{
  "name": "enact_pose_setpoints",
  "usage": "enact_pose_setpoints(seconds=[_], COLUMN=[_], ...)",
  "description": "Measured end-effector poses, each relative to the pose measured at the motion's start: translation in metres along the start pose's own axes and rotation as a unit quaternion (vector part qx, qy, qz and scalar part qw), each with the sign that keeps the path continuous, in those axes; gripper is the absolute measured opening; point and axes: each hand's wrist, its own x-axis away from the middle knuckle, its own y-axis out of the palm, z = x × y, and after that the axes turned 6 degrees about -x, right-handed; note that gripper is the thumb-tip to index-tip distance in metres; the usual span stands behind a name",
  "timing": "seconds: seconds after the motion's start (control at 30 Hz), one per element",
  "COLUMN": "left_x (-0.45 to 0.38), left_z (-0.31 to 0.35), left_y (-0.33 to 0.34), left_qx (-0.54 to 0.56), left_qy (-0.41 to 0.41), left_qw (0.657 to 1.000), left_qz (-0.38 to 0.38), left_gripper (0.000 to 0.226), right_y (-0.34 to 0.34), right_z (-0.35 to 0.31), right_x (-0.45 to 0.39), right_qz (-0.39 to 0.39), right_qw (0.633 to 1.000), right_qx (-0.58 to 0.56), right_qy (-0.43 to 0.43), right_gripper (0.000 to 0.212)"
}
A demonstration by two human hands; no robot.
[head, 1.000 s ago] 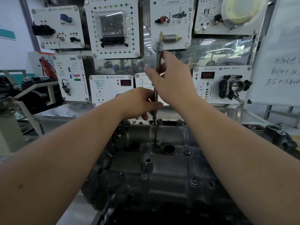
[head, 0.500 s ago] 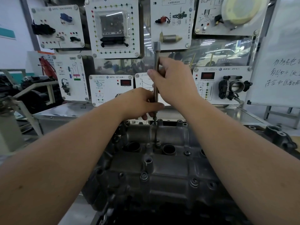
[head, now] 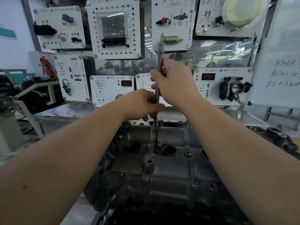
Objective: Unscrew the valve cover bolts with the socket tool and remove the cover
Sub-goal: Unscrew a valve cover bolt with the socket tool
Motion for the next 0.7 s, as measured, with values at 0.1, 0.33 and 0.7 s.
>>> enact_pose_setpoints(seconds=[0.1,0.33,0.7], left_x=[0.0008,0.0012,0.0029], left_z=[0.0010,0.0000,0.0016], left_y=[0.0003,-0.0011,-0.0023], left_qx=[0.031,-0.011,-0.008], left_qy=[-0.004,0.004,0.011], left_qw=[1.000,1.000,1.000], left_qz=[-0.002,-0.005,-0.005], left_gripper=[0.020,0.026,0.023], right_y=[0.0006,0.0030,0.0037], right_z=[-0.0014,0.0015,0.0028], right_x=[0.0011,0.0044,0.0036], right_qz=[-0.030,-0.012,-0.034], right_qw=[0.999,0.999,0.999], right_qx=[-0.001,-0.008,0.007], right_qy=[-0.014,-0.034,-0.030], right_gripper=[0.020,0.027,0.029])
